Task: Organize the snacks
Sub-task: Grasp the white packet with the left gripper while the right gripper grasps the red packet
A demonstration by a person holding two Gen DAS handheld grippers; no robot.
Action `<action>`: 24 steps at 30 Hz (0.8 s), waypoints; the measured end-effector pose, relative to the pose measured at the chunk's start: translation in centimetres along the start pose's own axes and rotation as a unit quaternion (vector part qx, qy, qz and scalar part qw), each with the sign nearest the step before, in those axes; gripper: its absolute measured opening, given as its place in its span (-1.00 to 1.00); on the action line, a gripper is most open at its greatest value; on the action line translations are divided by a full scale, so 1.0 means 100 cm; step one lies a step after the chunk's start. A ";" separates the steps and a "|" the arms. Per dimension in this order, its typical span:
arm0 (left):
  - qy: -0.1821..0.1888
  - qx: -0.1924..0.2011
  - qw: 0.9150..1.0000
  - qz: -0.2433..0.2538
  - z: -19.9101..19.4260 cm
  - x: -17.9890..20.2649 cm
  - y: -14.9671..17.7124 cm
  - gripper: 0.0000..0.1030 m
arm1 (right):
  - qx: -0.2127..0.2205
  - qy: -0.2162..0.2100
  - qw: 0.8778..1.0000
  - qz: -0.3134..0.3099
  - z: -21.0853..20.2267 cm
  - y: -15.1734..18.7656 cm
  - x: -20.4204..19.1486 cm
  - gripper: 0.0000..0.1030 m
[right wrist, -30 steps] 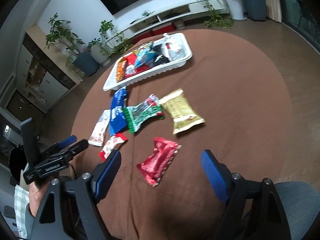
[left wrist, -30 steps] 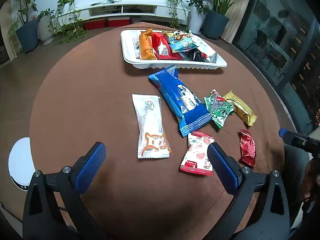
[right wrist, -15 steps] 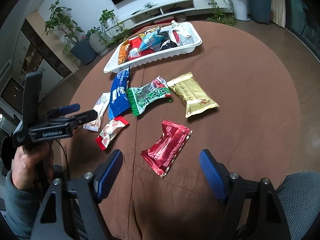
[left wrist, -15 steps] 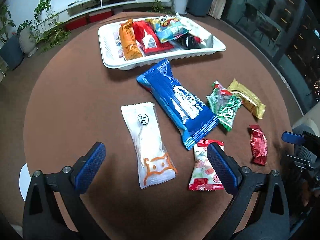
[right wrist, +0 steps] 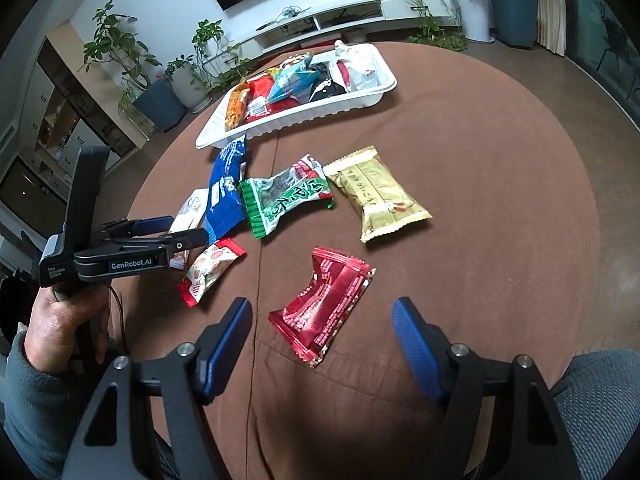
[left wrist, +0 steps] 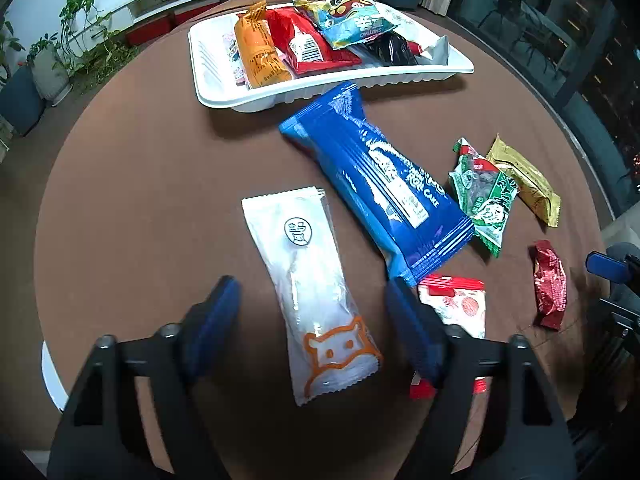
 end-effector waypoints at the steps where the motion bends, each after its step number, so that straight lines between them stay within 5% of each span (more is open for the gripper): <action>1: 0.002 0.000 1.000 0.002 0.000 -0.001 -0.001 0.14 | -0.001 0.000 1.000 0.000 0.000 0.000 0.000 0.47; 4: -0.003 -0.002 1.000 0.007 0.000 -0.004 -0.002 -0.11 | -0.003 -0.001 1.000 -0.001 0.002 0.001 -0.002 0.47; 10: -0.016 -0.002 1.000 0.020 -0.003 0.003 0.003 -0.14 | 0.003 0.006 1.000 -0.001 0.000 -0.001 -0.001 0.47; 12: -0.010 0.007 1.000 0.021 -0.006 0.008 0.005 -0.45 | 0.000 0.010 1.000 -0.002 0.001 -0.001 -0.001 0.47; 24: -0.006 0.017 1.000 0.025 -0.010 0.007 0.013 -0.49 | -0.022 0.021 1.000 -0.004 0.014 0.005 -0.004 0.47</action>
Point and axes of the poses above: each gripper's, at about its wrist camera, not at the fingertips, and z roughly the way its jaws point, x to its right, y to its underside, the point moved 6 cm from there along z, roughly the way its jaws point, and after that the axes turned 13 degrees about -y, right-handed, at the moved point
